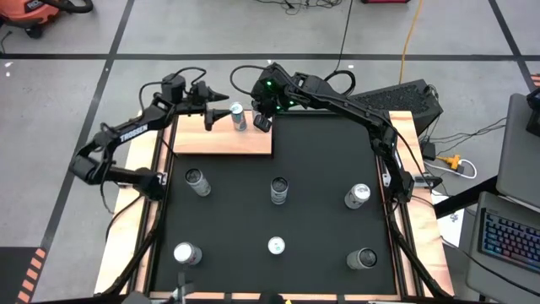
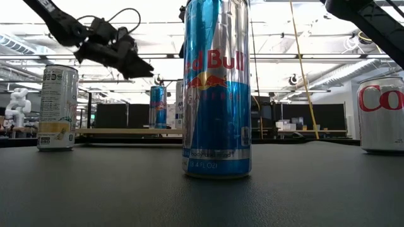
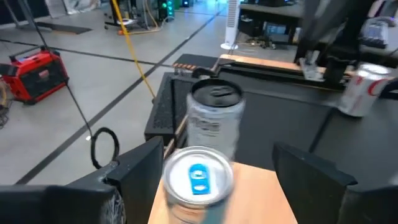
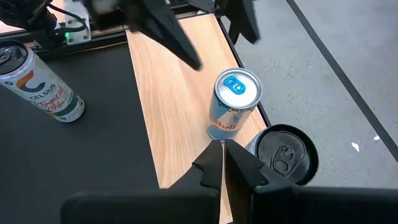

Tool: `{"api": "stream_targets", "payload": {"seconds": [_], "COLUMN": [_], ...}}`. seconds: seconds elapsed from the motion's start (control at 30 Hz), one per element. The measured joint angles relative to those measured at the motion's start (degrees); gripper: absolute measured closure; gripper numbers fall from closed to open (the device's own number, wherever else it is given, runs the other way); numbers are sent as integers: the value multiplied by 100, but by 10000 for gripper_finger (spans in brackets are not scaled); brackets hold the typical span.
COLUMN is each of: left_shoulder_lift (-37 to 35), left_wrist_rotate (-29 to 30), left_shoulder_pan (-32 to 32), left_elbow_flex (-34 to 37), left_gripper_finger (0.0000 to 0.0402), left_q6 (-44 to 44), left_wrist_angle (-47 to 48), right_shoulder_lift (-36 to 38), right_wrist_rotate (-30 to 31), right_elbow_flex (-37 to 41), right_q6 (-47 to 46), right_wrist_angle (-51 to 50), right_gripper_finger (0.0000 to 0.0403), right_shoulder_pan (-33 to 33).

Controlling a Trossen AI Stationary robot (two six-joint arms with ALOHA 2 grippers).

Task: Place canned beverage on shelf
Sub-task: Put the top red-silver soda can on the shelf

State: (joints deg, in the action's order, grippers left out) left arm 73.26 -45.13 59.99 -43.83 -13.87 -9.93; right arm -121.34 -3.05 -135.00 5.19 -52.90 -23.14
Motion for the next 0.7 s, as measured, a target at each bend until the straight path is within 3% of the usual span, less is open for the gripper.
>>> {"api": "stream_targets", "payload": {"seconds": [0.47,0.7], "left_shoulder_lift": [-1816,-2242], "left_wrist_rotate": [-118,-39], "left_shoulder_pan": [-89,-438], "left_elbow_flex": [-4,-4], "left_gripper_finger": [102,102], "left_q6": [12,7], "left_wrist_angle": [1070,1551], "right_shoulder_lift": [0,0], "right_wrist_rotate": [-7,-15], "right_elbow_flex": [0,0], "right_q6": [-12,-476], "right_wrist_angle": [165,411], "right_gripper_finger": [403,403], "right_shoulder_pan": [0,88]}}
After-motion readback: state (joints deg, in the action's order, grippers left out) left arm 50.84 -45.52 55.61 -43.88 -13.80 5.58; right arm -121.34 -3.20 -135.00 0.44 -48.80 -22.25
